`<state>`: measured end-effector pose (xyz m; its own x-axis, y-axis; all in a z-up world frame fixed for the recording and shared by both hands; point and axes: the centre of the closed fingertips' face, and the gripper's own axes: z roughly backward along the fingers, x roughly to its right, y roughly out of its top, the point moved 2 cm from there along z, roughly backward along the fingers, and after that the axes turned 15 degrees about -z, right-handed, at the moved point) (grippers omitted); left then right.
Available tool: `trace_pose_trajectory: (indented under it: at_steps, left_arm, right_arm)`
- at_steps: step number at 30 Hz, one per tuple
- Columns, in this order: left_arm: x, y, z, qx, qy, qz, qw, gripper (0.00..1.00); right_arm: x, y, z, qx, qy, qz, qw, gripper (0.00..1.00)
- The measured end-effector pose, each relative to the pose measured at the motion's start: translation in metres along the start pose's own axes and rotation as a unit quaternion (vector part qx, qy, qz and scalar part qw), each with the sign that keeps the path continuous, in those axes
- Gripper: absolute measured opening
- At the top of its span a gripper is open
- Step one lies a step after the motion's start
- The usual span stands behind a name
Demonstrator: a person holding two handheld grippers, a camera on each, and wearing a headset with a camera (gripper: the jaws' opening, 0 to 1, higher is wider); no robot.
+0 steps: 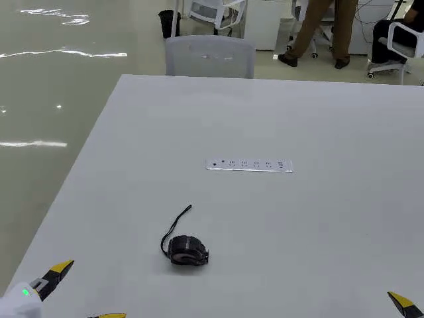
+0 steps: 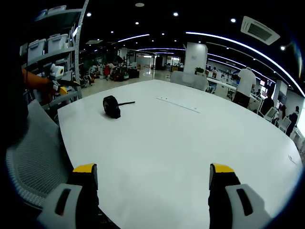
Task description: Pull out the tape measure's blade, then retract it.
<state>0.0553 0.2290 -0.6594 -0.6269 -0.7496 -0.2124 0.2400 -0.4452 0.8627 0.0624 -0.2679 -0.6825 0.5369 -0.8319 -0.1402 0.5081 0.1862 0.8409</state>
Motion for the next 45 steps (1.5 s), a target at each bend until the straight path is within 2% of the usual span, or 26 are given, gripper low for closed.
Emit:
trace_pose_trajectory:
  at_steps: [5,8,10,19,29,35,37,43,45]
  left_arm:
    - [-0.003,-0.001,-0.005,-0.007,-0.008,-0.010,0.9999,0.99]
    - [-0.009,0.002,-0.009,-0.005,-0.010,-0.003,0.9999,0.99]
    - [-0.010,0.003,-0.012,-0.008,-0.013,-0.012,0.9998,0.99]
    - [-0.010,0.017,-0.033,-0.022,-0.046,-0.055,0.9972,0.99]
    - [-0.010,0.020,-0.057,-0.028,-0.072,-0.078,0.9939,0.99]
    - [-0.010,0.023,-0.068,-0.023,-0.088,-0.082,0.9924,0.97]
    - [-0.011,0.024,-0.074,-0.020,-0.091,-0.082,0.9922,0.95]
    - [-0.012,0.022,-0.092,-0.032,-0.106,-0.102,0.9886,0.91]
    - [-0.011,0.026,-0.095,-0.027,-0.109,-0.103,0.9884,0.90]
  right_arm:
    - [-0.004,0.005,-0.010,-0.007,0.015,0.007,0.9998,1.00]
    - [-0.006,0.009,-0.018,-0.013,0.026,0.014,0.9995,0.99]
    - [-0.008,0.011,-0.022,-0.014,0.031,0.016,0.9993,0.99]
    - [-0.020,0.022,-0.047,-0.024,0.064,0.035,0.9970,0.96]
    - [-0.025,0.030,-0.066,-0.030,0.084,0.045,0.9950,0.94]
    - [-0.028,0.035,-0.078,-0.033,0.094,0.050,0.9938,0.93]
    - [-0.031,0.038,-0.083,-0.033,0.100,0.051,0.9931,0.92]
    - [-0.048,0.051,-0.105,-0.036,0.128,0.067,0.9889,0.90]
    - [-0.053,0.056,-0.109,-0.034,0.134,0.075,0.9875,0.90]
